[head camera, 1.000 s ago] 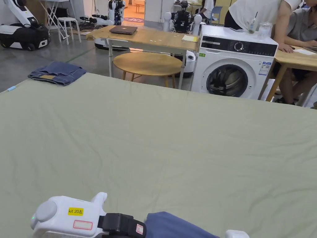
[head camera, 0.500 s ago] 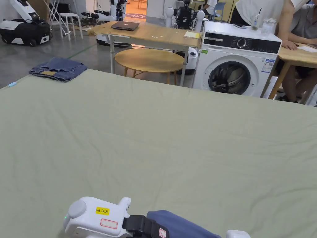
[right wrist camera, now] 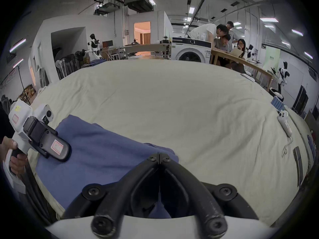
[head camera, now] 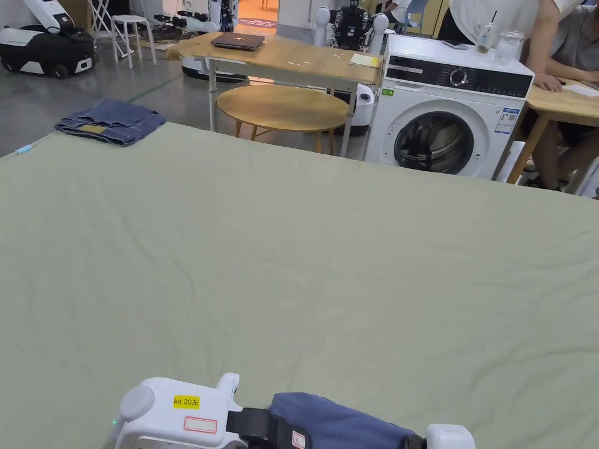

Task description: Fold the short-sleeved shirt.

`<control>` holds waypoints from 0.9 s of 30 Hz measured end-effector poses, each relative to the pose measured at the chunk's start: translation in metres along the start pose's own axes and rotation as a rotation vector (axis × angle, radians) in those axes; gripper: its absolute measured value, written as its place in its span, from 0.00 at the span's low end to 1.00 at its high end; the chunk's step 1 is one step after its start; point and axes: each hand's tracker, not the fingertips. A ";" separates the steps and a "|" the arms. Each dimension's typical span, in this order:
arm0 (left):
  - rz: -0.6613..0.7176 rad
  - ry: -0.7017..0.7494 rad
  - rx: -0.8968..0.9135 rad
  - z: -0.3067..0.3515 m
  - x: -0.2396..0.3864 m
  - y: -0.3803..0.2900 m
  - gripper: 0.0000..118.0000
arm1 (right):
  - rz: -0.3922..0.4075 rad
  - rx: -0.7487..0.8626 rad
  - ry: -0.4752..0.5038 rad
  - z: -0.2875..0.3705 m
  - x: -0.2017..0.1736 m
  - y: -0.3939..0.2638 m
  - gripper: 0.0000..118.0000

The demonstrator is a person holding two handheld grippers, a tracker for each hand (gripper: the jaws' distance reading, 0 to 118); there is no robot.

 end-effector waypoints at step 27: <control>-0.007 0.639 0.218 0.400 0.047 0.095 0.14 | 0.082 0.276 0.076 0.013 -0.048 0.105 0.00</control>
